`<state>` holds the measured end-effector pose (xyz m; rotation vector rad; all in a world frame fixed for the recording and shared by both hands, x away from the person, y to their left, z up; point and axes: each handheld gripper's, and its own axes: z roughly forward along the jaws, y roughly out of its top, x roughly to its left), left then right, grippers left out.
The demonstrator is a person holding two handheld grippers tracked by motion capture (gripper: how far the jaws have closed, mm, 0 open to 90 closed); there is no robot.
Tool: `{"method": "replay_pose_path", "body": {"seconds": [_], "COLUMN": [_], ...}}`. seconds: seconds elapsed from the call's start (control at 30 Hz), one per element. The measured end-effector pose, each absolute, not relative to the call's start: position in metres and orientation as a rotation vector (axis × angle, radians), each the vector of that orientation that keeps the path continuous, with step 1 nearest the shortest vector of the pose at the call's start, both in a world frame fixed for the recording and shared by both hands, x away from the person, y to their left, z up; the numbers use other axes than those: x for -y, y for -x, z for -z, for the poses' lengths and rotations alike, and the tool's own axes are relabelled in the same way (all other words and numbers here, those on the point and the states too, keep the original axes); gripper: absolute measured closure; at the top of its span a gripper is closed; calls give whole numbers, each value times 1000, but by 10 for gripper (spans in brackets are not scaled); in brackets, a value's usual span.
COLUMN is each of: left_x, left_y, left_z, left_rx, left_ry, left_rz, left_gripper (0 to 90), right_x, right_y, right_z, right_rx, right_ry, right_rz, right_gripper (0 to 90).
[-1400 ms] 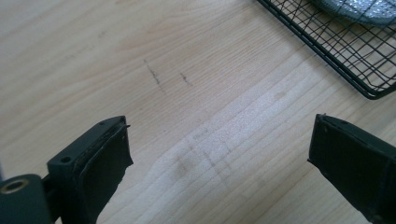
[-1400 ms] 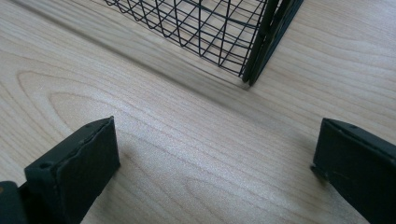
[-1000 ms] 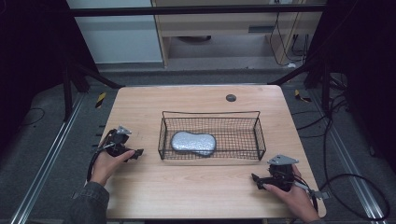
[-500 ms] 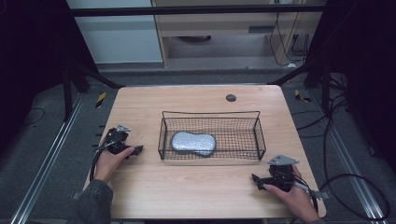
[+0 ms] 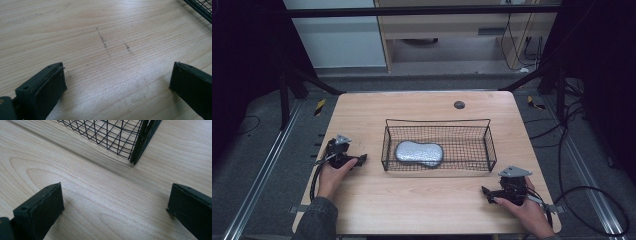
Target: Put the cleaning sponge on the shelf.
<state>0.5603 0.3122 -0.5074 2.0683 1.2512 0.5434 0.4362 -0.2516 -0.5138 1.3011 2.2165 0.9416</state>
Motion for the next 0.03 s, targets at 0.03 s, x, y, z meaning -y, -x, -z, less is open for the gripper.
{"method": "replay_pose_path", "body": {"seconds": [0.03], "left_x": [-312], "left_y": [-560], "left_z": [507], "left_rx": [-1251], "left_ry": [-2068], "left_rz": [-543], "left_gripper": [0], "right_x": [252], "right_y": [-436], "right_z": [514], "right_rx": [-2217], "right_ry": [-1305], "right_rz": [-943], "right_gripper": [4]}}
